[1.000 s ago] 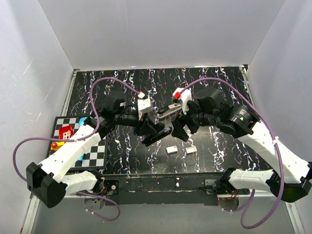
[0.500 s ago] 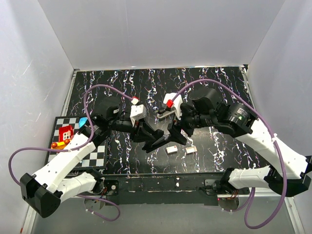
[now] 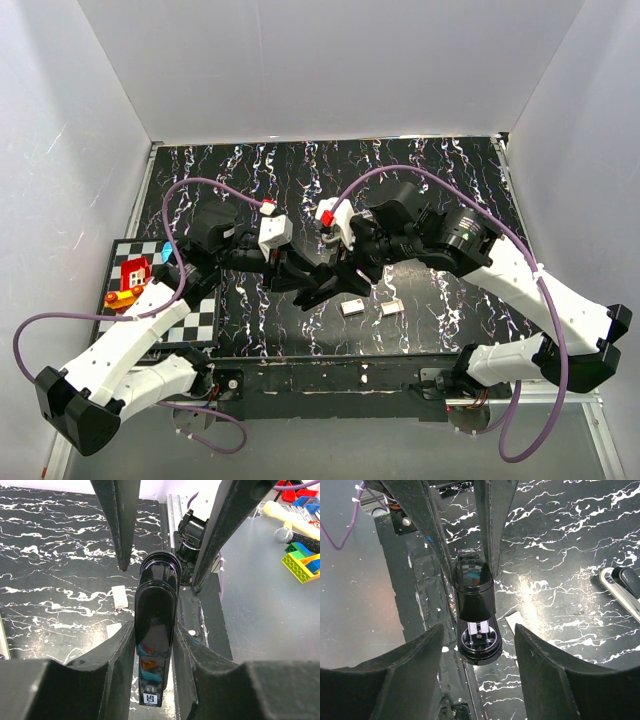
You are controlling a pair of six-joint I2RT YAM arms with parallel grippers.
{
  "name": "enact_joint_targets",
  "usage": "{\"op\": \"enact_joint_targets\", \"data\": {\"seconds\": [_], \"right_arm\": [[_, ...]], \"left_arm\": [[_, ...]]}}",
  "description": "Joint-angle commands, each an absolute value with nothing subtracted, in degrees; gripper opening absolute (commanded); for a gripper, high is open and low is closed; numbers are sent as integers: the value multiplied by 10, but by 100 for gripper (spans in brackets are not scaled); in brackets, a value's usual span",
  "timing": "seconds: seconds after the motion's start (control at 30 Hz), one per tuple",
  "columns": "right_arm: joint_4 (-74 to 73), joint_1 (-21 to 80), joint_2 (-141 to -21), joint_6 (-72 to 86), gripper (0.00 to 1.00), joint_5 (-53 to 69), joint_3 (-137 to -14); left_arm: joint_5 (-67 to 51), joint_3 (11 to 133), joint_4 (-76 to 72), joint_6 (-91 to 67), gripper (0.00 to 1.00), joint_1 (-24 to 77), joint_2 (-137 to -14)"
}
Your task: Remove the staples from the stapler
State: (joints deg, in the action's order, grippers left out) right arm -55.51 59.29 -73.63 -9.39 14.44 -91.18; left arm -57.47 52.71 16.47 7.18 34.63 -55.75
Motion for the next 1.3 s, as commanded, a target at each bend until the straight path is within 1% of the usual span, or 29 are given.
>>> {"op": "enact_joint_targets", "data": {"seconds": [0.0,0.1,0.2,0.23,0.4,0.53,0.8,0.93,1.07,1.13,1.17,1.2,1.23,1.27], "right_arm": [[-531,600,-739,-94,65,161,-923],[-523,601,-737,-91,60,161,-918],[-513,602,-731,-90,53,164,-911],[-508,603,-728,-90,52,166,-909],[-497,603,-722,-85,50,170,-898],[-494,603,-720,-84,44,172,-894],[-500,604,-718,-84,44,178,-887],[-488,605,-711,-83,38,175,-877],[-478,606,-708,-81,27,177,-874],[-469,606,-704,-79,24,176,-870],[-466,606,-702,-78,16,179,-869],[-463,606,-701,-76,11,181,-869],[-461,606,-700,-76,2,184,-868],[-457,607,-699,-74,1,185,-867]], "left_arm": [[-592,522,124,62,0,349,-529],[-596,522,124,59,0,349,-529],[-600,520,121,56,0,349,-526],[-600,519,119,55,0,349,-525],[-606,516,107,47,0,349,-522],[-609,514,103,44,0,349,-521],[-608,511,95,38,0,349,-516],[-611,511,92,37,0,349,-514],[-617,508,86,33,0,349,-515],[-623,508,86,32,0,349,-516],[-624,509,85,32,0,349,-518],[-627,508,85,29,0,349,-519],[-628,508,84,27,1,349,-520],[-635,508,80,24,5,349,-521]]}}
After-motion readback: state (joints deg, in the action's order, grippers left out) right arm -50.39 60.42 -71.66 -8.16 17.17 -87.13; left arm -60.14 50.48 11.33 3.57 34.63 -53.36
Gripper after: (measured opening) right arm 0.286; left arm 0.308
